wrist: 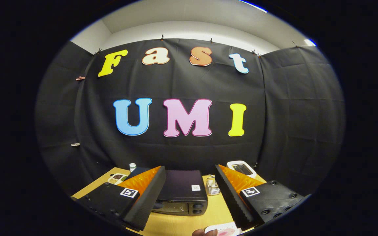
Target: Open the toaster oven, put the food inside, and close the toaster oven door.
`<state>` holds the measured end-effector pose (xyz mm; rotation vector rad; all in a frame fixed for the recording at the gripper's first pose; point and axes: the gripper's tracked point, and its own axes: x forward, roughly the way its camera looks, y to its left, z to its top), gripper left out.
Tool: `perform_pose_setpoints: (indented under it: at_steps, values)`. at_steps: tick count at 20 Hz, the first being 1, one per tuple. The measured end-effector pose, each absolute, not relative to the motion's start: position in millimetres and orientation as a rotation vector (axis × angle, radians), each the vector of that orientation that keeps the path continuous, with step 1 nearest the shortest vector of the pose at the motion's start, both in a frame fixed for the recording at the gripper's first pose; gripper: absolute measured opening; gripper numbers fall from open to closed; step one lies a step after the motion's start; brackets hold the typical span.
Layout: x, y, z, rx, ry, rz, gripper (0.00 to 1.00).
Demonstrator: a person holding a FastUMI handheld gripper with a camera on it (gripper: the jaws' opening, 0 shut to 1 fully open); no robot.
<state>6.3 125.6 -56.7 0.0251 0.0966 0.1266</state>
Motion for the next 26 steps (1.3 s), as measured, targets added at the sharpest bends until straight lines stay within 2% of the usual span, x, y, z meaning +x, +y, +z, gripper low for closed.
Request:
perform_pose_setpoints:
  at_steps: [14,26]
  values:
    - [40,210,-187,0.017,0.355,0.132,1.00]
    - [39,232,-262,0.075,0.552,0.081,1.00]
